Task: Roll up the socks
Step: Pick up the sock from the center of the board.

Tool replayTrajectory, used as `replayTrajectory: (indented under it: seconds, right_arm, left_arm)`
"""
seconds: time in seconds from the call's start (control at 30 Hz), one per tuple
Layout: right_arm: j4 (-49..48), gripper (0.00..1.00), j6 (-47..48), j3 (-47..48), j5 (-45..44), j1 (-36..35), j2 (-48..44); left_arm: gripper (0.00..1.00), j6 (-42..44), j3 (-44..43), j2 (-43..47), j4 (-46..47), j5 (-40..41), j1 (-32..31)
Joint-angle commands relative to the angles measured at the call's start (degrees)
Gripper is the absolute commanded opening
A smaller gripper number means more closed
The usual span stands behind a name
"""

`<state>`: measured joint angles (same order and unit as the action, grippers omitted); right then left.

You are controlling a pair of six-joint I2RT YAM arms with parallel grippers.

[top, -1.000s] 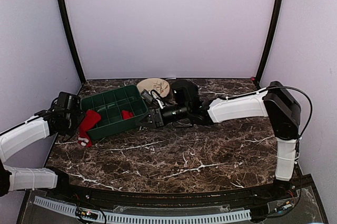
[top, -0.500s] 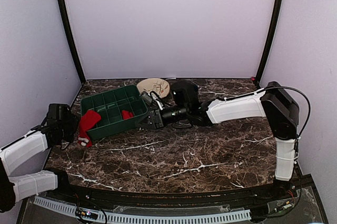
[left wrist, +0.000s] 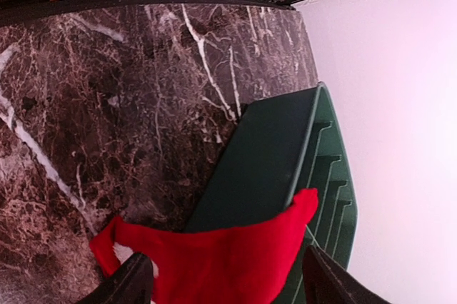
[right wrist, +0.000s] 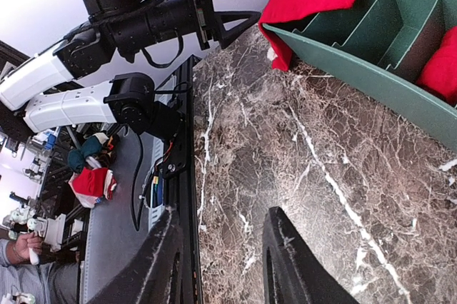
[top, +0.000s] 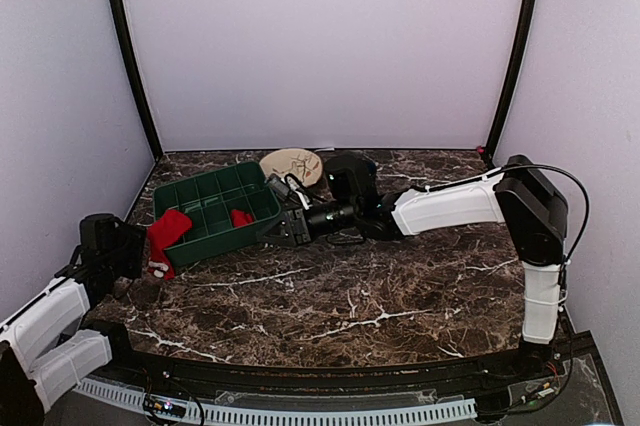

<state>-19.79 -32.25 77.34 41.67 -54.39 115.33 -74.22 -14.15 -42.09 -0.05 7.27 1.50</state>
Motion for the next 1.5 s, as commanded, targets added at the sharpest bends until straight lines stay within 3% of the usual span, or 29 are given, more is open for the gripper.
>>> replayTrajectory:
  seconds: [0.0,0.2,0.5,0.83,1.47]
  right_arm:
    - [-2.66,0.36,-0.18,-0.14,0.87,-0.45,0.93]
    - [-2.97,0.37,-0.17,0.00,1.23,-0.45,1.15]
    - [-2.44,0.36,0.17,0.30,1.52,-0.45,1.38]
    - [-1.74,0.37,0.54,0.88,1.79,-0.26,1.88]
    - [-2.97,0.37,-0.18,0.71,2.71,0.93,2.47]
  left_arm:
    - [0.73,-1.40,-0.61,7.15,-8.44,1.24,0.28]
    - [0.61,-8.49,-1.39,14.46,-25.39,3.28,0.26]
    - [0.45,-10.38,-1.53,10.40,-30.62,-1.78,0.27]
    - [0.52,-8.88,3.05,6.16,-19.17,-6.22,0.27]
    - [0.50,-4.49,2.83,-2.80,-8.93,-7.21,0.23]
